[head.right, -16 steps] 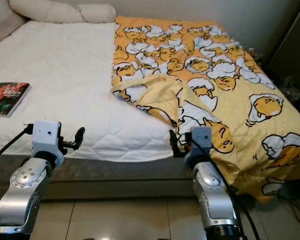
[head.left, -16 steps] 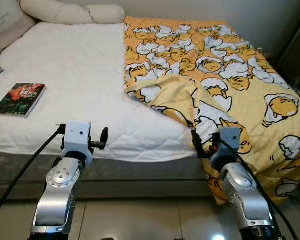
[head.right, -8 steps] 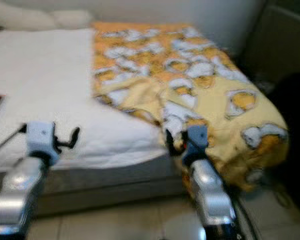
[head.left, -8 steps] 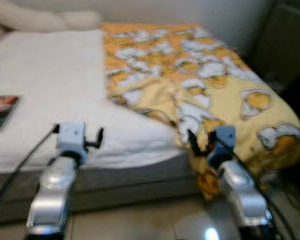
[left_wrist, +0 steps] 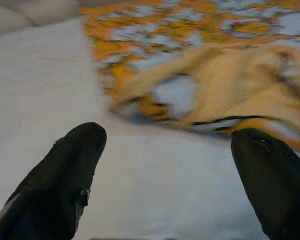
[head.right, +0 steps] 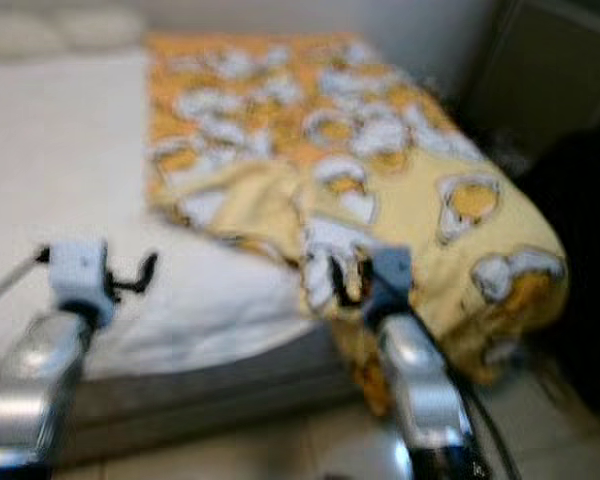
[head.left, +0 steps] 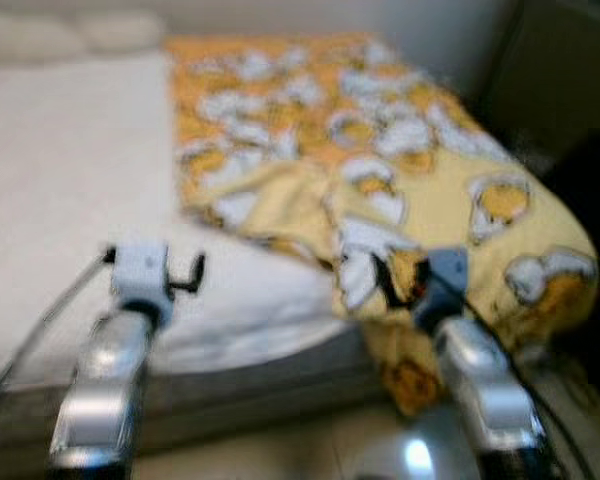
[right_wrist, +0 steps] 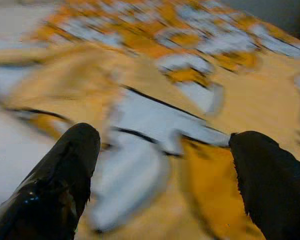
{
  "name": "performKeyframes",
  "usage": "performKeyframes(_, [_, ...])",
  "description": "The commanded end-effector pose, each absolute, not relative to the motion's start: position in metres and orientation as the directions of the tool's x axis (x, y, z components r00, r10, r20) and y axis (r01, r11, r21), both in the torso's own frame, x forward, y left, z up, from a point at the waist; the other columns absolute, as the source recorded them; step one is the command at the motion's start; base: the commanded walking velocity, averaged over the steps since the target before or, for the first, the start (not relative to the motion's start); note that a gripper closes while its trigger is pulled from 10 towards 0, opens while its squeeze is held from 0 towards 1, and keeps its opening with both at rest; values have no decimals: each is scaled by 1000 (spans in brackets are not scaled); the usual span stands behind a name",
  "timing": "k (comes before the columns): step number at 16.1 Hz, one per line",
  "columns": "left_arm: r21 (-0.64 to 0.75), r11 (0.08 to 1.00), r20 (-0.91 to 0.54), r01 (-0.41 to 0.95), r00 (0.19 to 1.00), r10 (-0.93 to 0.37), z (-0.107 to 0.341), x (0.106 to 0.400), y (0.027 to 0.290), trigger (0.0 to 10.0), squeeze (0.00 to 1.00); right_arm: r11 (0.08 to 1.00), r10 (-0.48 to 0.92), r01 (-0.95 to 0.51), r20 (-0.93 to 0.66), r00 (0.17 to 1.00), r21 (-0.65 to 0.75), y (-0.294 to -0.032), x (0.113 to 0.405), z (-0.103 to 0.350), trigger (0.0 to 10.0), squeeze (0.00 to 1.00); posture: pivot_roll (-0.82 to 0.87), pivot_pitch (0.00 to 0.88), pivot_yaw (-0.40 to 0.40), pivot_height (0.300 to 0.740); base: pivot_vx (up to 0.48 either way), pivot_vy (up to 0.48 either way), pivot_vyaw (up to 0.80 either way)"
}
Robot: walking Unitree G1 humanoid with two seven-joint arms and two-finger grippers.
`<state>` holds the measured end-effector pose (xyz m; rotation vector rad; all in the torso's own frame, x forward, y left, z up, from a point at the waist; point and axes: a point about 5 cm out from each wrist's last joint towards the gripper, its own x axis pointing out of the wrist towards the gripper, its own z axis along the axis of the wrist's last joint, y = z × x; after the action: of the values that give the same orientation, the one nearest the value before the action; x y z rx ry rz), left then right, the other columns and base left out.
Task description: Clean up the room
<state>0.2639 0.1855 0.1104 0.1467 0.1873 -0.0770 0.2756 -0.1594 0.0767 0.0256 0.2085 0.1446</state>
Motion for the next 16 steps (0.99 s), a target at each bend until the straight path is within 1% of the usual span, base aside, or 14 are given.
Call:
performKeyframes(1, [161,984,-180,75,983,-45,114,265,191,10000,0,984,180,-175,-183,967,42,-154,279,83,10000,0,-43,0,-28,740,326,0,0])
performKeyframes(2, [163,984,-180,75,983,-45,114,265,191,10000,0,981,194,-190,-183,964,41,-152,279,83,10000,0,-43,0,-29,740,315,0,0])
performKeyframes(4, [170,983,-184,76,982,-44,114,265,193,10000,0,969,245,-243,-185,952,35,-149,281,84,10000,0,-38,0,-31,740,0,0,0])
performKeyframes(5, [177,981,-190,85,980,-51,114,265,193,10000,0,967,254,-253,-190,948,27,-148,282,84,10000,1000,-36,0,-32,740,0,0,0])
performKeyframes(6, [184,978,-194,95,979,-58,114,265,193,10000,0,964,264,-263,-189,946,29,-147,283,84,10000,1000,-36,0,-32,740,0,0,0])
performKeyframes(8, [209,965,-217,156,970,-110,113,264,193,10000,0,954,291,-298,-220,931,0,-143,290,82,10000,1000,-31,0,-31,740,0,0,0])
performKeyframes(9, [240,937,-261,255,946,-191,112,262,190,10000,0,931,338,-363,-291,895,-34,-136,298,76,10000,1000,-26,0,-30,740,0,0,0])
performKeyframes(11, [243,908,-306,341,915,-262,112,259,190,10000,0,872,414,-480,-378,828,-98,-125,304,68,10000,1000,-22,0,-27,740,0,0,0])
performKeyframes(12, [247,891,-326,381,899,-294,112,257,189,10000,0,851,411,-506,-421,808,-140,-123,307,62,10000,1000,-18,0,-27,740,0,0,0])
performKeyframes(14, [264,814,-401,518,826,-396,112,250,188,10000,0,776,374,-570,-532,760,-269,-112,318,46,10000,1000,-5,0,-24,740,0,0,0])
performKeyframes(15, [264,799,-414,541,811,-413,113,248,188,10000,0,764,368,-577,-540,757,-287,-110,320,45,10000,1000,-1,0,-23,740,0,0,0])
performKeyframes(16, [254,765,-439,592,775,-454,115,244,186,10000,0,742,354,-588,-557,751,-322,-105,322,42,10000,1000,9,0,-22,740,0,0,0])
